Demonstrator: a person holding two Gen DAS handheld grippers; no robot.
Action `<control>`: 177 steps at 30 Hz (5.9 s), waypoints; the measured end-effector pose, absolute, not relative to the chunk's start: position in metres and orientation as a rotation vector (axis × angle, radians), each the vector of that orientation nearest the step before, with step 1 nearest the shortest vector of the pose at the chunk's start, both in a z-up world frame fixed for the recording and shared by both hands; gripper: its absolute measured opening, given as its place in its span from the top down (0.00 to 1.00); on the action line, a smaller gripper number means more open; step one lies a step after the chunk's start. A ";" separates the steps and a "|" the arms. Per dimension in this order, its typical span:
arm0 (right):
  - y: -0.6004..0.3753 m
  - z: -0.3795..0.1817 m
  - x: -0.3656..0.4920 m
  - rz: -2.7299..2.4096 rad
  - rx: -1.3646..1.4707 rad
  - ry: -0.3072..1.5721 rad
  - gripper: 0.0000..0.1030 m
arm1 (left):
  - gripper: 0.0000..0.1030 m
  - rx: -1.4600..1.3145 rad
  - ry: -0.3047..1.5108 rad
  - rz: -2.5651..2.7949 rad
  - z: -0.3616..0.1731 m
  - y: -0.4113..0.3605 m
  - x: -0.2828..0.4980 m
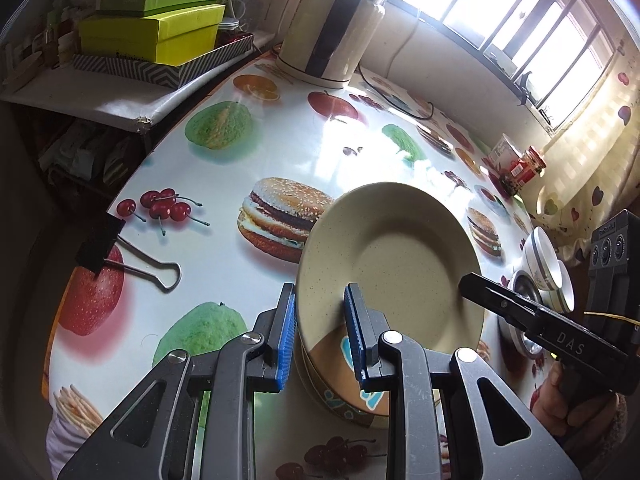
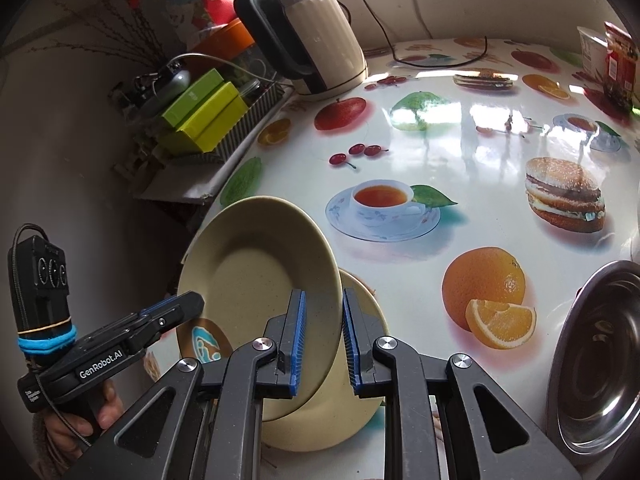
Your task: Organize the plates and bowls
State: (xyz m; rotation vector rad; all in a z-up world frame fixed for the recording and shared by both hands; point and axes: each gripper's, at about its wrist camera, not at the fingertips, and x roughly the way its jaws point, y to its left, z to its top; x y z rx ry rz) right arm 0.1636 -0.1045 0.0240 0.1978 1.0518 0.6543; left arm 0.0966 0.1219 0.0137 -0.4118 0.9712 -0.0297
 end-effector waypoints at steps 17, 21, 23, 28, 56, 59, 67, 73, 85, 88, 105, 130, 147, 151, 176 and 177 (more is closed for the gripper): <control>-0.119 0.015 0.148 0.634 0.207 1.073 0.82 | 0.76 -0.411 0.995 -0.041 0.002 0.114 0.085; -0.119 0.012 0.145 0.629 0.201 1.078 0.83 | 0.76 -0.413 1.003 -0.043 -0.002 0.112 0.082; -0.120 0.011 0.144 0.625 0.201 1.081 0.83 | 0.76 -0.413 1.004 -0.043 -0.003 0.112 0.081; -0.120 0.009 0.143 0.617 0.190 1.084 0.83 | 0.76 -0.414 1.014 -0.043 -0.006 0.111 0.082; -0.118 0.003 0.145 0.593 0.147 1.078 0.81 | 0.76 -0.409 1.041 -0.024 -0.014 0.106 0.086; -0.118 0.003 0.145 0.593 0.146 1.076 0.81 | 0.76 -0.410 1.041 -0.024 -0.015 0.106 0.086; -0.116 0.005 0.144 0.582 0.109 1.061 0.80 | 0.75 -0.409 1.043 -0.021 -0.014 0.105 0.086; -0.115 0.007 0.142 0.567 0.097 1.042 0.72 | 0.74 -0.395 1.042 -0.019 -0.015 0.105 0.085; -0.117 0.007 0.139 0.554 0.100 1.026 0.64 | 0.63 -0.344 1.007 -0.021 -0.008 0.098 0.083; -0.118 0.008 0.138 0.549 0.096 1.014 0.62 | 0.57 -0.343 1.002 -0.013 -0.007 0.099 0.082; -0.138 -0.001 0.124 0.520 0.143 1.014 0.47 | 0.49 -0.275 0.947 0.022 -0.008 0.103 0.064; -0.125 -0.021 0.126 0.614 0.192 1.058 0.44 | 0.47 -0.439 1.022 -0.105 -0.028 0.100 0.079; -0.122 -0.022 0.148 0.619 0.245 1.073 0.61 | 0.47 -0.422 1.022 -0.093 -0.028 0.102 0.112; -0.121 -0.022 0.161 0.602 0.256 1.071 0.62 | 0.47 -0.405 1.020 -0.098 -0.027 0.102 0.128; -0.103 -0.020 0.232 0.521 0.272 1.052 0.63 | 0.47 -0.339 1.013 -0.125 -0.025 0.104 0.208; -0.103 -0.020 0.233 0.521 0.269 1.051 0.63 | 0.47 -0.340 1.013 -0.126 -0.025 0.103 0.209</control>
